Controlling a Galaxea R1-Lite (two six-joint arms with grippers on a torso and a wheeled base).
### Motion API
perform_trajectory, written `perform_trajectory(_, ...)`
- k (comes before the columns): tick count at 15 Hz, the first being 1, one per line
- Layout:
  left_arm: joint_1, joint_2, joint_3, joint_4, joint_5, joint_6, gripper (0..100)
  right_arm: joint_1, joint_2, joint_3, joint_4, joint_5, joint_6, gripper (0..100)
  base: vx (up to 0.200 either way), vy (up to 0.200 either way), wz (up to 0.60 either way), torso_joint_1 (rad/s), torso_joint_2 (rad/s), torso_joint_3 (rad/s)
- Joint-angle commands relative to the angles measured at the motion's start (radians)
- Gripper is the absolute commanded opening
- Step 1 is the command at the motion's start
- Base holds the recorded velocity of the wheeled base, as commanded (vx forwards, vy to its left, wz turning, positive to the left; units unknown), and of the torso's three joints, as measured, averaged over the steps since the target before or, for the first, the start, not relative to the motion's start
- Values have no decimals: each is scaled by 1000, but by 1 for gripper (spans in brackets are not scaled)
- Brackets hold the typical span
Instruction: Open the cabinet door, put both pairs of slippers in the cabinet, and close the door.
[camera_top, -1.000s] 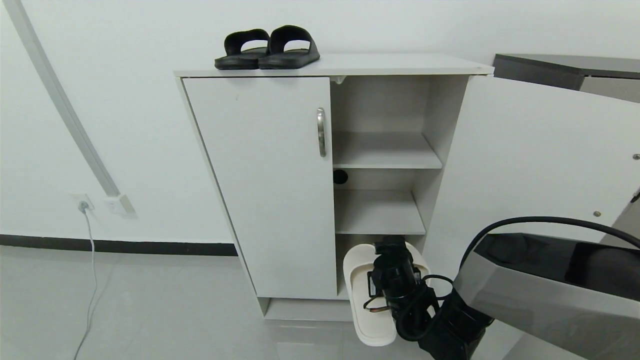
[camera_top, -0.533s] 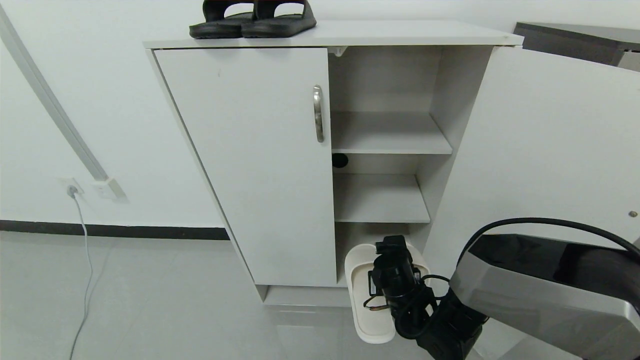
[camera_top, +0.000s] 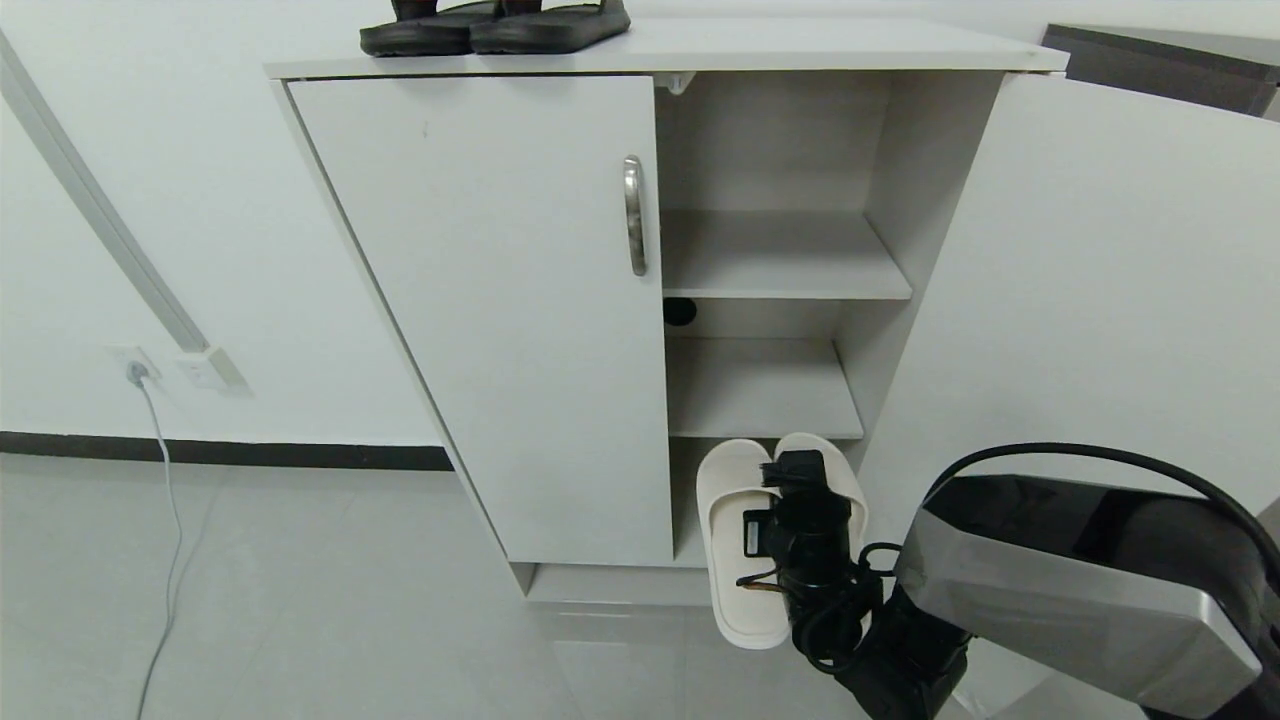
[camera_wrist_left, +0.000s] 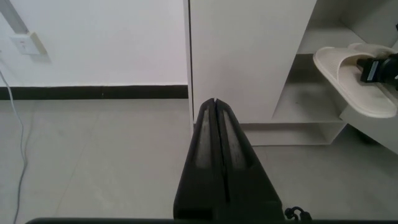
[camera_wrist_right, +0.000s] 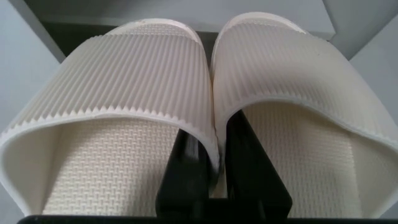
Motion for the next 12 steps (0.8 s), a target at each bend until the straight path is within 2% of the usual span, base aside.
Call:
perform_trajectory(1,1,1,0,0,1,0,0,-3,8,-1,-3,0,1,0,0,0,0,0,0,0)
perform_trajectory(7,1,1,0,0,1,0,0,-2,-9,-1,-27,0,-6,0,0,0,0,0,0,0)
perform_trajectory(12,1,1,0,0,1,0,0,-3,-7,-1,-26,0,-6,0,200,0,0,0,4,1)
